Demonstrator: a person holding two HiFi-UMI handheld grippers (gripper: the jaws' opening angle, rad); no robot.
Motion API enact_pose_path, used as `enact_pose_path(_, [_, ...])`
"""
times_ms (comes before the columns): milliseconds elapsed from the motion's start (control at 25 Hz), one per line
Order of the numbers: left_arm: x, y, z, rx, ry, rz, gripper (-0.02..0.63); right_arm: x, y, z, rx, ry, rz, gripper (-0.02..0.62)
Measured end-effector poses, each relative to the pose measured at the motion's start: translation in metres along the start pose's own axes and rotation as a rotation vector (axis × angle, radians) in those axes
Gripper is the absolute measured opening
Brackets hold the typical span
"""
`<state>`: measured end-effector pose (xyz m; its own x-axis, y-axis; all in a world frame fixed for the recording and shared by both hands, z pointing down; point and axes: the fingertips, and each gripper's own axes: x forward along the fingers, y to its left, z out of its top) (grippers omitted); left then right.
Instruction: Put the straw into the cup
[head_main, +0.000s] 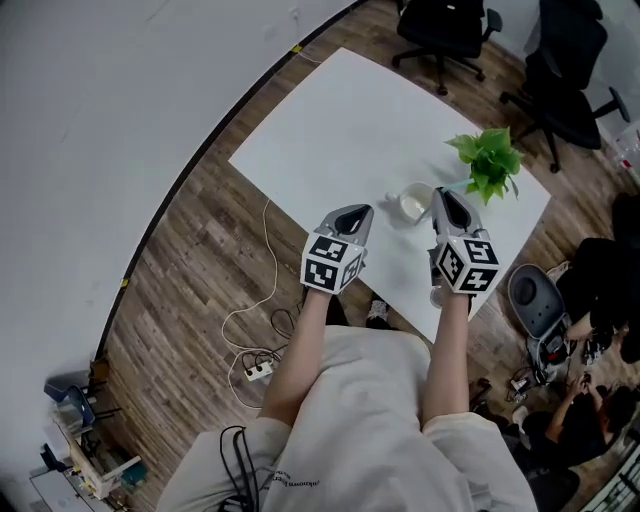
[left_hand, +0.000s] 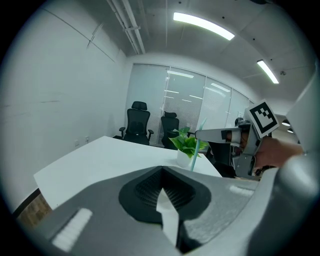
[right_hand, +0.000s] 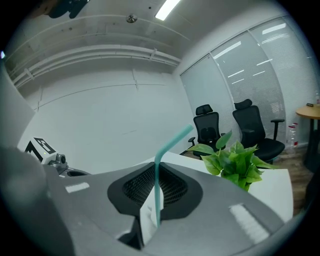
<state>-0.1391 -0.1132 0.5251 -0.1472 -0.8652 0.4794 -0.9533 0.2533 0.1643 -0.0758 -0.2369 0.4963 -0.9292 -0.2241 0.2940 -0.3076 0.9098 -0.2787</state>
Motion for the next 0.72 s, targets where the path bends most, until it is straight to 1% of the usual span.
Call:
enact_pose_path(200, [0.026,-0.010,0.007,0.038,0.029,-0.089,0.001,-0.010,-0.031,0.009,0.063,-0.048,-0.092,0.049])
enact_pose_path(360, [0.050,-0.012,0.023,0.044,0.027,-0.159,0.000,-0.017,-0.048,0.014,0.089,-0.069,-0.166,0.049])
enact_pose_path(480, [0.067,-0.015,0.030,0.056,0.039,-0.216,0.001,-0.023,-0.060,0.020,0.138,-0.104,-0.220,0.049])
enact_pose_path(600, [0.078,-0.018,0.035,0.090,0.060,-0.276,0.000,-0.028,-0.065,0.022,0.190,-0.137,-0.274,0.049])
enact_pose_path(720, [0.087,-0.018,0.041,0.108,0.074,-0.329,0.000,-0.024,-0.063,0.021,0.209,-0.141,-0.306,0.049])
